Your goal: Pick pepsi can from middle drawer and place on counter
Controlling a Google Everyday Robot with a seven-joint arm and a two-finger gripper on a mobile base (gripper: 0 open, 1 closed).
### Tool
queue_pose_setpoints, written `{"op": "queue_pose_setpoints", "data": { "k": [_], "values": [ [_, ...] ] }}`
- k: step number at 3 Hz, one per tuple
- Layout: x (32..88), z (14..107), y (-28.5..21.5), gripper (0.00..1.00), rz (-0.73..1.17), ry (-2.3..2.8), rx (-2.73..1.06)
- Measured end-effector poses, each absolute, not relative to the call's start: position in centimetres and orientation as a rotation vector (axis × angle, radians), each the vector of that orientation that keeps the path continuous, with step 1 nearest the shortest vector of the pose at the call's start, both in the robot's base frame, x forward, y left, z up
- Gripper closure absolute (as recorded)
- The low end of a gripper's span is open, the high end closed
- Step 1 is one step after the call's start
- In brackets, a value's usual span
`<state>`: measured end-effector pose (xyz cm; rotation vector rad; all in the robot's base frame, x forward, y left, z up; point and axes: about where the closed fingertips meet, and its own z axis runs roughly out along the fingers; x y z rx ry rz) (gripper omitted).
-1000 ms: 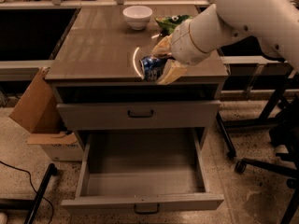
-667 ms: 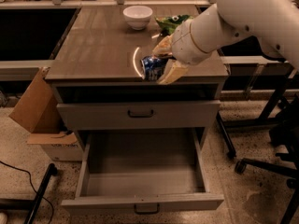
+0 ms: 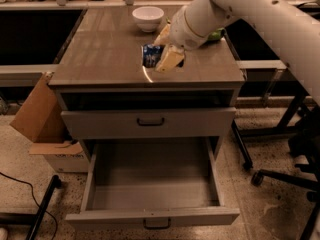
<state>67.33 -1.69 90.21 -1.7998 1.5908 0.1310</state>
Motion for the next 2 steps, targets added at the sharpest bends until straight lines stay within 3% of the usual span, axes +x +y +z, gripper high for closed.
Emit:
{"op": "queue_pose_setpoints", "data": {
  "k": [2],
  "values": [
    [73.0, 88.7, 1.2, 1.00, 0.199, 1.730, -1.703]
  ]
}}
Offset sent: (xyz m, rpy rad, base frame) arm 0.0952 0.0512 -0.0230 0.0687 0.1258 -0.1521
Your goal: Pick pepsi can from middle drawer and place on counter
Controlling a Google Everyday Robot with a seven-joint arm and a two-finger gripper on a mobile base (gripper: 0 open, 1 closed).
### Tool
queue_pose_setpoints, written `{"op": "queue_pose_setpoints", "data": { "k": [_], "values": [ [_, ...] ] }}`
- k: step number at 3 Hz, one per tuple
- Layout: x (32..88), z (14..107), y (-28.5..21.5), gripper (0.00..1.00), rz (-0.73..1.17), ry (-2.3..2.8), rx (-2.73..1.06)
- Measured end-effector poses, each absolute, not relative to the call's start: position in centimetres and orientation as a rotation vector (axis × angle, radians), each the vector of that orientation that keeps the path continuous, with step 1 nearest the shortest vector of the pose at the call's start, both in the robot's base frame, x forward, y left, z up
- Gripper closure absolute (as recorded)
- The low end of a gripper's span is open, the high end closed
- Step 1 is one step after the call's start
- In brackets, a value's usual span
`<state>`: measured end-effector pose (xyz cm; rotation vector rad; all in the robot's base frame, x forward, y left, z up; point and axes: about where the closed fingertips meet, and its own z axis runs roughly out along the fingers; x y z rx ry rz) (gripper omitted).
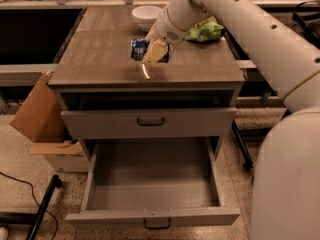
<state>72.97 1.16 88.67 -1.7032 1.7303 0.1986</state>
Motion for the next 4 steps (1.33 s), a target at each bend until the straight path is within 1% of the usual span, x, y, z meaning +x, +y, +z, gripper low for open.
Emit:
{"op": "queue_pose_setpoints", "data": {
  "k": [1, 2, 3, 4],
  "values": [
    [75.6, 87.9, 2.8, 0.82, 0.214, 1.753, -1.673],
    [77.7, 87.8, 4.0, 0.59, 0.202, 1.760, -1.647],
    [79.5, 87.8, 4.9, 0.28, 0.190, 1.772, -1.632],
    [80.3, 87.9, 5.1, 0.00, 0.186, 1.781, -1.622]
  ]
}}
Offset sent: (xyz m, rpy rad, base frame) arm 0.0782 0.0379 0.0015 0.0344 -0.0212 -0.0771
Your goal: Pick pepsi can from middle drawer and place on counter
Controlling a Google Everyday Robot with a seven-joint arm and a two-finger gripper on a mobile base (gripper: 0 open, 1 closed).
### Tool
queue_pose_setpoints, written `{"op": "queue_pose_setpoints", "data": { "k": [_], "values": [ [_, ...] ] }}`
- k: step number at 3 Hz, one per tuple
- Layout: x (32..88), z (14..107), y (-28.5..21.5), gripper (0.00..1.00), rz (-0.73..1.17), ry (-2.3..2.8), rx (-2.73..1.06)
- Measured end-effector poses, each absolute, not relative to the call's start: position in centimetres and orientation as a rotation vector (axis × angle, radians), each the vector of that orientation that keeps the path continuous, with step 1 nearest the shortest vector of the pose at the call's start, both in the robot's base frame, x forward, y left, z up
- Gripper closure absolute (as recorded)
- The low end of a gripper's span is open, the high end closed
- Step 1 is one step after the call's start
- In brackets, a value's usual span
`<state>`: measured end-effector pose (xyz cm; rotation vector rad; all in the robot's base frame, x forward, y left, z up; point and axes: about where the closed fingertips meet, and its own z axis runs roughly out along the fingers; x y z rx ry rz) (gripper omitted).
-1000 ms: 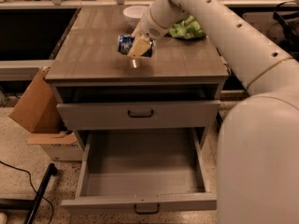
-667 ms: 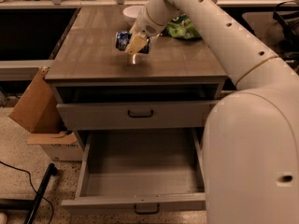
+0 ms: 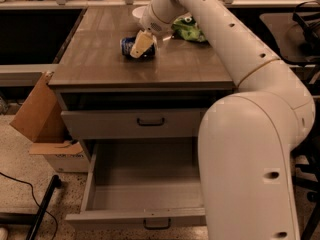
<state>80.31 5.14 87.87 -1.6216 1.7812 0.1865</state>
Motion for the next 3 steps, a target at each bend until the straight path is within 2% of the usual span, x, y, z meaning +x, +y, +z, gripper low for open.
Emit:
{"op": "queue_pose_setpoints", "data": {
  "k": [1, 2, 3],
  "values": [
    [80.5, 87.9, 4.9, 0.00, 0.186, 1.787, -1.614],
    [79.1, 89.4, 2.5, 0.00, 0.176, 1.790, -1.573],
    [75.3, 90.7, 0.5, 0.00, 0.196, 1.774, -1.610]
  ]
}}
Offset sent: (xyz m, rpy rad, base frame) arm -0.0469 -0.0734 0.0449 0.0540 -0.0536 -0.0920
